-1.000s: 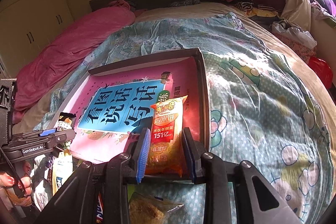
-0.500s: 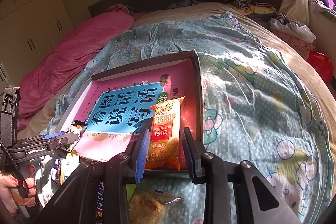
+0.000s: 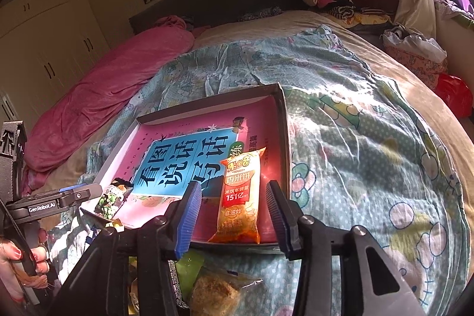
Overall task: Organize snacks
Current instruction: 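Release the jerky bag in the box while the right tool releases the bread bag, then withdraw both open tools from the box back over the snack pile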
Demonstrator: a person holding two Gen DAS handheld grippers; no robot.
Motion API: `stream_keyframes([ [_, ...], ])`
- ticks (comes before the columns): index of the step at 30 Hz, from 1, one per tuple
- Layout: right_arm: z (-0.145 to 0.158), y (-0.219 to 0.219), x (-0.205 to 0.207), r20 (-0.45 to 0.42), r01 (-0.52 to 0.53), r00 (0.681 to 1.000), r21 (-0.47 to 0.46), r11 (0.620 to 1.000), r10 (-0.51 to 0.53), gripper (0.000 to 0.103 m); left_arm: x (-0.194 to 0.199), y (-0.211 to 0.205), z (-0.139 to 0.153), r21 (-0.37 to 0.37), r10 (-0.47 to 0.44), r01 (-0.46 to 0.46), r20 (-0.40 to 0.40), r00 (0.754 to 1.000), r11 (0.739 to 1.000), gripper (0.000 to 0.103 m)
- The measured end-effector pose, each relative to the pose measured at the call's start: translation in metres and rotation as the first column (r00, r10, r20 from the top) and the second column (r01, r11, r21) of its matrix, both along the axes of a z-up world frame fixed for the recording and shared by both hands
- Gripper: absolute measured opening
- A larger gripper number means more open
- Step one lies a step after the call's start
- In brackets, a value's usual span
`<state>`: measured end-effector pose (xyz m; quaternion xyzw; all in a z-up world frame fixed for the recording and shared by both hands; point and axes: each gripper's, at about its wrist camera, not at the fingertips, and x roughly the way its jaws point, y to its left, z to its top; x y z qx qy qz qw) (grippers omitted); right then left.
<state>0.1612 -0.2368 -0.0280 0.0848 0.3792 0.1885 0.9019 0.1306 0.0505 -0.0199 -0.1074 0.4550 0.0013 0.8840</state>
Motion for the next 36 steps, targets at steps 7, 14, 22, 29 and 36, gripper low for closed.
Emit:
stream_keyframes([
  [7, 0.007, 0.003, -0.005, 0.033, -0.018, 0.999, -0.003, 1.0, 0.018, 0.052, -0.006, -0.003, 0.014, -0.022, -0.002, 0.003, 0.039, 0.999, 1.0, 0.075],
  [14, 0.012, 0.009, -0.009, 0.06, -0.039, 0.997, -0.011, 0.999, 0.04, 0.056, -0.015, -0.011, 0.028, -0.07, -0.038, 0.044, 0.083, 0.996, 0.997, 0.079],
  [22, 0.014, 0.011, -0.014, 0.07, -0.049, 0.996, -0.014, 0.999, 0.049, 0.062, -0.022, -0.024, 0.028, -0.053, -0.063, 0.067, 0.073, 0.995, 0.996, 0.079],
  [29, 0.02, 0.011, -0.02, 0.096, -0.05, 0.994, -0.015, 0.999, 0.051, 0.066, -0.029, -0.035, 0.029, -0.045, -0.092, 0.096, 0.075, 0.993, 0.994, 0.079],
  [36, 0.029, 0.012, -0.028, 0.137, -0.052, 0.989, -0.017, 0.998, 0.054, 0.071, -0.033, -0.046, 0.027, -0.046, -0.124, 0.127, 0.063, 0.99, 0.991, 0.079],
])
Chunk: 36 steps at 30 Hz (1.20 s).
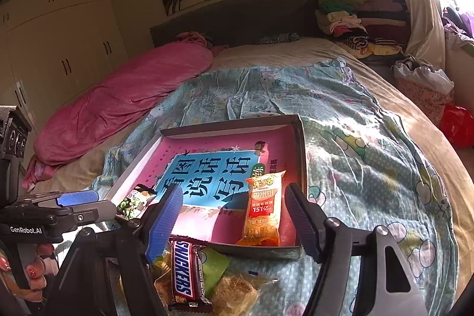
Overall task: Organize snacks
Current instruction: 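Withdraw both open tools from the box back over the snack pile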
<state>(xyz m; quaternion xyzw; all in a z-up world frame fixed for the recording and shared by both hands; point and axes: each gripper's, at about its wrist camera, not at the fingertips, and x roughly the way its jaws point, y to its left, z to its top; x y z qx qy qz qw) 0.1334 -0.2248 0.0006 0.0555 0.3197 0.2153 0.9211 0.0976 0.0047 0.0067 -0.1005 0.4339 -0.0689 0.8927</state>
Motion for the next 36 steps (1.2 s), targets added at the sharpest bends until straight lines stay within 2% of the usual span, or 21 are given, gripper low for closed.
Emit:
stream_keyframes([
  [10, 0.002, 0.003, -0.005, 0.018, -0.01, 1.0, -0.022, 1.0, 0.01, 0.072, -0.005, -0.006, -0.002, 0.003, -0.029, 0.029, -0.009, 1.0, 1.0, 0.079],
  [19, 0.002, 0.001, -0.01, 0.01, -0.008, 1.0, -0.021, 1.0, 0.009, 0.072, -0.012, 0.017, -0.006, -0.005, 0.004, -0.004, -0.033, 0.999, 1.0, 0.079],
  [25, 0.002, 0.005, -0.015, 0.003, -0.018, 1.0, -0.03, 0.999, 0.018, 0.072, -0.021, 0.023, -0.014, -0.014, -0.007, 0.006, -0.065, 0.998, 1.0, 0.079],
  [36, -0.002, 0.014, -0.028, -0.021, -0.051, 0.999, -0.054, 0.997, 0.05, 0.072, -0.034, 0.016, -0.02, 0.022, -0.047, 0.049, -0.082, 0.996, 0.999, 0.079],
])
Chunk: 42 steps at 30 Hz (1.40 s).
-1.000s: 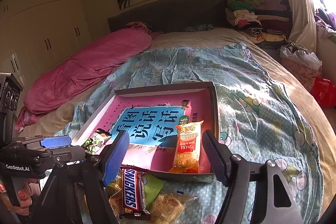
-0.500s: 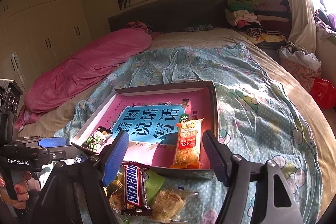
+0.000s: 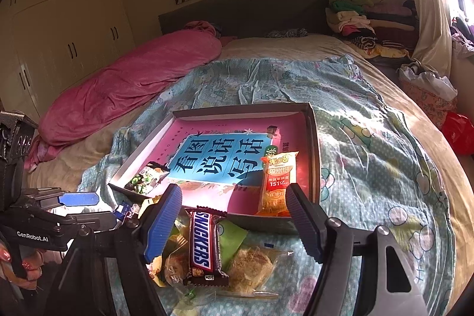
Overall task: Organize snacks
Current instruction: 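Withdraw both open tools from the box back over the snack pile, then grasp the Snickers bar with the right tool while the left grasps the round chocolate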
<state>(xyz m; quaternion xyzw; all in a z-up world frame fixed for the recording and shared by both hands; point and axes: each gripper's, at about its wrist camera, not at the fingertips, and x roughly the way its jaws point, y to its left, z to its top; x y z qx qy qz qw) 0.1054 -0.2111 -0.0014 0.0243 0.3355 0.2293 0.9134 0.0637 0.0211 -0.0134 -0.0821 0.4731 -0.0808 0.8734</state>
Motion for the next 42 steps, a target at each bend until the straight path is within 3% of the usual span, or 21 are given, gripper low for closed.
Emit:
stream_keyframes([
  [30, -0.023, 0.019, -0.021, -0.117, -0.086, 0.99, -0.047, 0.995, 0.08, 0.072, -0.01, -0.014, -0.006, 0.02, -0.063, 0.063, 0.003, 0.998, 0.998, 0.079],
  [35, -0.032, 0.02, -0.017, -0.148, -0.093, 0.985, -0.053, 0.994, 0.084, 0.058, -0.008, -0.016, -0.009, 0.015, -0.066, 0.066, 0.002, 0.998, 0.998, 0.073],
  [39, -0.038, 0.022, -0.013, -0.16, -0.1, 0.983, -0.056, 0.993, 0.089, 0.053, -0.006, -0.016, -0.011, 0.006, -0.069, 0.069, -0.003, 0.998, 0.998, 0.072],
  [42, -0.04, 0.025, -0.011, -0.157, -0.109, 0.983, -0.07, 0.992, 0.097, 0.047, -0.004, -0.017, -0.014, 0.004, -0.071, 0.071, -0.009, 0.997, 0.997, 0.066],
])
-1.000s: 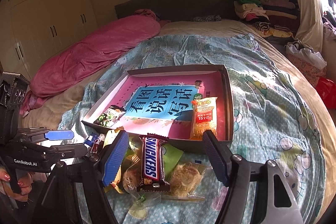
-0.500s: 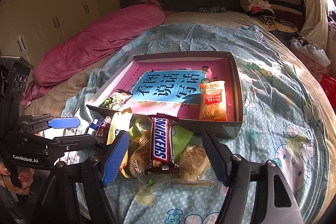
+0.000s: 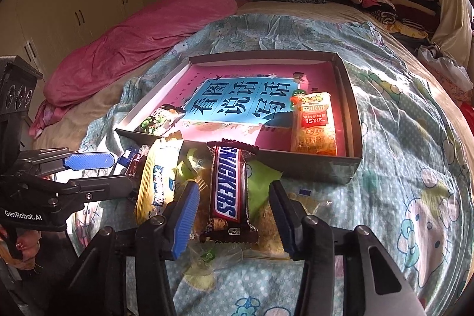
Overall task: Organize snacks
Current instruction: 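Grasp the Snickers bar with the right tool while the left grasps the round chocolate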
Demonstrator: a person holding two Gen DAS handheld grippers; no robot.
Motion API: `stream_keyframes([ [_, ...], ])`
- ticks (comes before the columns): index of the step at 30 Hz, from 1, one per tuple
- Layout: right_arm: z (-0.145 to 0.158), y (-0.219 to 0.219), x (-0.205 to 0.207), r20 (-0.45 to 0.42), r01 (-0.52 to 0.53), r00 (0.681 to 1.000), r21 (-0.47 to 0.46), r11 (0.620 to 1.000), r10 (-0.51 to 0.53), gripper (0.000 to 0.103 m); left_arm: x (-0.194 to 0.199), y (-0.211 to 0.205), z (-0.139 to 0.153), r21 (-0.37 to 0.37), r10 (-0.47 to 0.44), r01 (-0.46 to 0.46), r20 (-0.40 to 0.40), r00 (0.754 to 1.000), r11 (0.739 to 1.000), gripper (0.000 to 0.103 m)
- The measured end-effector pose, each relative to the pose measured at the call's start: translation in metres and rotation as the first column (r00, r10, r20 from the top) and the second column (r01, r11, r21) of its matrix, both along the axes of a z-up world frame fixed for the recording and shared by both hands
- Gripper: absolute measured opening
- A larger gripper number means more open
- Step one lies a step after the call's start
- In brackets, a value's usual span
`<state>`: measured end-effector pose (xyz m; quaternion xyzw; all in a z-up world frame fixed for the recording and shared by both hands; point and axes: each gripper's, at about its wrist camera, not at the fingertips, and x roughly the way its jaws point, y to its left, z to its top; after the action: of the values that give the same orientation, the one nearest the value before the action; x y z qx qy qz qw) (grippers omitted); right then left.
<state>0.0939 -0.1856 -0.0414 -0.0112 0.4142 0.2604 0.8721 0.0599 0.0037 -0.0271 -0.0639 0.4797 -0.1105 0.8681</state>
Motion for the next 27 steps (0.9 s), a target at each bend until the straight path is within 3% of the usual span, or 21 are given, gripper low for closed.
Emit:
stream_keyframes([
  [10, -0.008, 0.009, 0.009, -0.003, -0.018, 1.0, -0.021, 1.0, 0.018, 0.033, 0.007, 0.001, -0.009, -0.01, 0.013, -0.013, -0.028, 1.0, 1.0, 0.058],
  [18, -0.011, 0.015, 0.013, 0.013, -0.025, 1.0, -0.052, 0.998, 0.026, 0.03, 0.013, -0.002, -0.012, -0.003, 0.019, -0.019, -0.034, 0.999, 1.0, 0.057],
  [20, -0.011, 0.016, 0.013, 0.02, -0.028, 0.999, -0.06, 0.998, 0.029, 0.03, 0.014, -0.003, -0.013, 0.007, 0.023, -0.023, -0.039, 0.999, 1.0, 0.048],
  [27, -0.011, 0.017, 0.012, 0.024, -0.031, 0.999, -0.065, 0.997, 0.033, 0.03, 0.018, -0.008, -0.015, 0.046, 0.038, -0.036, -0.044, 0.998, 0.998, 0.041],
])
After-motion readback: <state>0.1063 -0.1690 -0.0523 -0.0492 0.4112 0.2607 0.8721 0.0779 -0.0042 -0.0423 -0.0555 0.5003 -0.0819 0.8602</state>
